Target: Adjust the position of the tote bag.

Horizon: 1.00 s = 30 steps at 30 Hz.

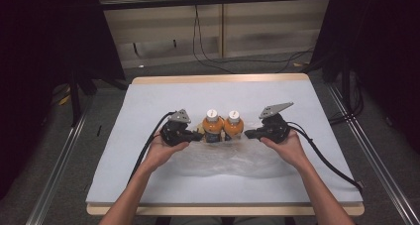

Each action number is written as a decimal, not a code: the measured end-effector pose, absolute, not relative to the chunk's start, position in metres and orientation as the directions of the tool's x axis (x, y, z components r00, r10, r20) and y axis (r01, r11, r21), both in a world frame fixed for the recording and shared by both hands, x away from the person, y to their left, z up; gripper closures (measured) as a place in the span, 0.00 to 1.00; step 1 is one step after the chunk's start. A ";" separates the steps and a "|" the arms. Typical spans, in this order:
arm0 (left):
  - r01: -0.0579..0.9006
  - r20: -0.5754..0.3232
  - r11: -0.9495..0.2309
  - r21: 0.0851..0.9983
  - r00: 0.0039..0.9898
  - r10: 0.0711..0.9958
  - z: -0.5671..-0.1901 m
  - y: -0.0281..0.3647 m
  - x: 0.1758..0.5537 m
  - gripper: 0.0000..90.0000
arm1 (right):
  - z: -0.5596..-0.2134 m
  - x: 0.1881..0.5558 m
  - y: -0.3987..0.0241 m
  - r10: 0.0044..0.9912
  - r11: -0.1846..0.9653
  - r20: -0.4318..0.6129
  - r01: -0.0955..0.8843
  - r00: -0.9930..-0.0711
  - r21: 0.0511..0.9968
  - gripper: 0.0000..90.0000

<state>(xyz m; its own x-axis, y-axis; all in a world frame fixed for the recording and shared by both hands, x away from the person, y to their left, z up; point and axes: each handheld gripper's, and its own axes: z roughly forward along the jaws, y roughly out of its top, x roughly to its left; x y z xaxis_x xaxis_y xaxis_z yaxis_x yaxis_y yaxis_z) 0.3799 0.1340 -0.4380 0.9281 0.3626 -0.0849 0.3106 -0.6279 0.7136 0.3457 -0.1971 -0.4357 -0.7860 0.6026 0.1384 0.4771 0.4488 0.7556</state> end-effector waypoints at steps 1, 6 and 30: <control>0.317 -0.097 -0.607 0.729 0.925 0.367 -0.442 0.133 0.379 1.00 | -0.436 0.345 -0.197 0.595 0.462 0.142 0.481 -0.791 0.745 1.00; 0.293 -0.056 -0.678 0.674 0.935 0.349 -0.450 0.130 0.380 1.00 | -0.442 0.345 -0.193 0.570 0.521 0.144 0.491 -0.809 0.699 1.00; 0.275 0.031 -0.786 0.554 0.936 0.350 -0.465 0.147 0.371 1.00 | -0.456 0.337 -0.173 0.552 0.780 -0.070 0.486 -0.831 0.394 1.00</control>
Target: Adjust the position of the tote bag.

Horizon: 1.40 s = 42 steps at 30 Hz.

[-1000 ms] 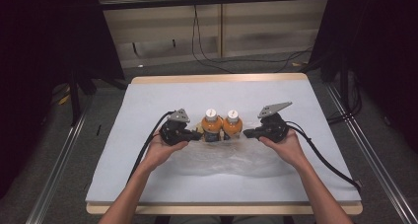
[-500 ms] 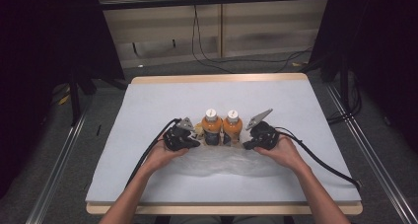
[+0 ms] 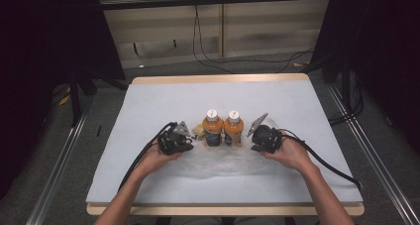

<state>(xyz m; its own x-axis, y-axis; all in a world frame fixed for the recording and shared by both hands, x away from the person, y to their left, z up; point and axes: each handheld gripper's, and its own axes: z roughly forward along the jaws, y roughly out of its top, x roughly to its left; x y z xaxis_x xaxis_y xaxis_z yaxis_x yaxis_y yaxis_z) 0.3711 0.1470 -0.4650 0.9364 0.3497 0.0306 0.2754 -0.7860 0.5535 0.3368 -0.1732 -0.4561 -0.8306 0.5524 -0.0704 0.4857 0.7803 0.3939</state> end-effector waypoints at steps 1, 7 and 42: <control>0.275 0.031 -0.786 0.554 0.936 0.350 -0.465 0.147 0.371 1.00 | -0.456 0.336 -0.174 0.557 0.779 -0.069 0.493 -0.827 0.387 1.00; 0.286 0.009 -0.777 0.560 0.936 0.351 -0.465 0.161 0.372 1.00 | -0.455 0.335 -0.181 0.563 0.787 -0.089 0.500 -0.822 0.362 1.00; 0.367 0.031 -0.716 0.593 0.879 0.476 -0.469 0.200 0.388 1.00 | -0.461 0.345 -0.245 0.685 0.686 -0.138 0.571 -0.715 0.450 1.00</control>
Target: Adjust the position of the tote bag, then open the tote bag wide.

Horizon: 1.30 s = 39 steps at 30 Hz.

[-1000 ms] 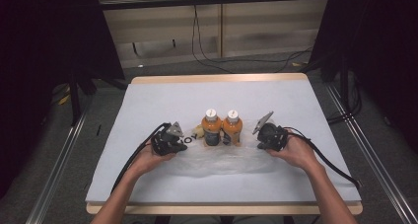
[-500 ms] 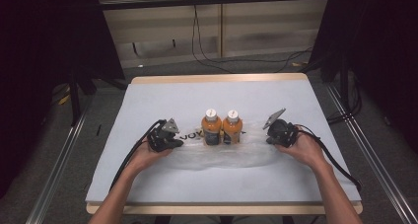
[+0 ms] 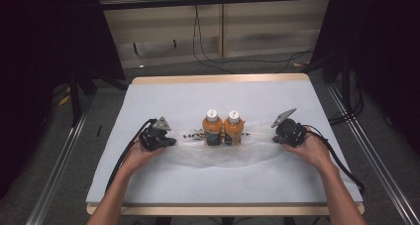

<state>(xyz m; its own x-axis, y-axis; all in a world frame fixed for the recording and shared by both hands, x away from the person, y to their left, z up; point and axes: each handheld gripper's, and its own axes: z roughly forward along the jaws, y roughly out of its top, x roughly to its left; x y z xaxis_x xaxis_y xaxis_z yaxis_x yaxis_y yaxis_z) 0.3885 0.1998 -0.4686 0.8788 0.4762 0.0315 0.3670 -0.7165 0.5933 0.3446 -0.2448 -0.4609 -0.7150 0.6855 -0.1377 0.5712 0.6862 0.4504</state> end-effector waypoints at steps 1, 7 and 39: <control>0.364 0.039 -0.722 0.588 0.879 0.475 -0.468 0.200 0.387 1.00 | -0.461 0.344 -0.246 0.687 0.685 -0.136 0.573 -0.714 0.449 1.00; 0.371 0.036 -0.721 0.586 0.876 0.480 -0.468 0.203 0.385 1.00 | -0.461 0.343 -0.253 0.694 0.677 -0.134 0.577 -0.707 0.457 1.00; 0.372 -0.121 -0.529 0.763 0.886 0.448 -0.444 0.212 0.376 1.00 | -0.450 0.336 -0.257 0.718 0.496 0.040 0.550 -0.695 0.672 1.00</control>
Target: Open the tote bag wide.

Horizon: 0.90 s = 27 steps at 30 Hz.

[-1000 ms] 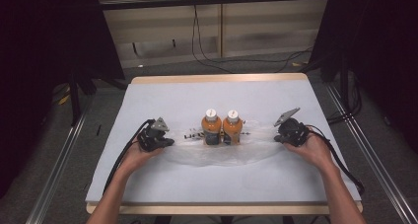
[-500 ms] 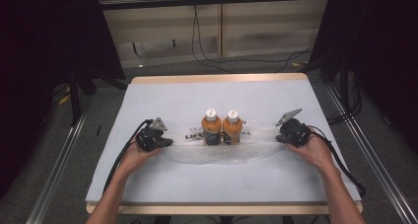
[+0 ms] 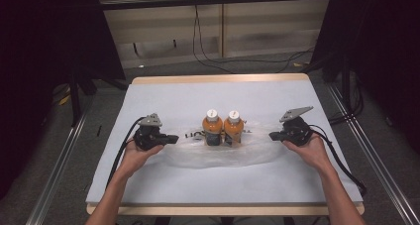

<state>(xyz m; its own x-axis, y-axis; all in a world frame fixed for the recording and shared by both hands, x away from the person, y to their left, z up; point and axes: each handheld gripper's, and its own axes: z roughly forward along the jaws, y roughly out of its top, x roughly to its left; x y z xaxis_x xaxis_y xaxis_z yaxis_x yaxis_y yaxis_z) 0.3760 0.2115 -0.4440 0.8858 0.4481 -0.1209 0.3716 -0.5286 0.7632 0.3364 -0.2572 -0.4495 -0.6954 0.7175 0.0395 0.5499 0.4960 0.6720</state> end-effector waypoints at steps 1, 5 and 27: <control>0.374 -0.122 -0.527 0.763 0.884 0.451 -0.443 0.211 0.374 1.00 | -0.447 0.335 -0.256 0.711 0.489 0.044 0.537 -0.702 0.687 1.00; 0.362 -0.141 -0.498 0.788 0.893 0.427 -0.439 0.203 0.367 1.00 | -0.441 0.330 -0.253 0.701 0.456 0.066 0.517 -0.710 0.724 1.00; 0.298 -0.135 -0.490 0.819 0.931 0.340 -0.443 0.142 0.350 1.00 | -0.425 0.347 -0.210 0.638 0.412 0.099 0.448 -0.763 0.793 1.00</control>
<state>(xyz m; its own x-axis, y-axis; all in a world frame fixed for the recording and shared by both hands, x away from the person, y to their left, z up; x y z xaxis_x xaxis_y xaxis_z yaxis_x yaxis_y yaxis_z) 0.3497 0.1419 -0.4427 0.9305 0.3404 -0.1350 0.2982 -0.4903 0.8190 0.3470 -0.2095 -0.4245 -0.7634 0.6383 0.0992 0.4479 0.4123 0.7934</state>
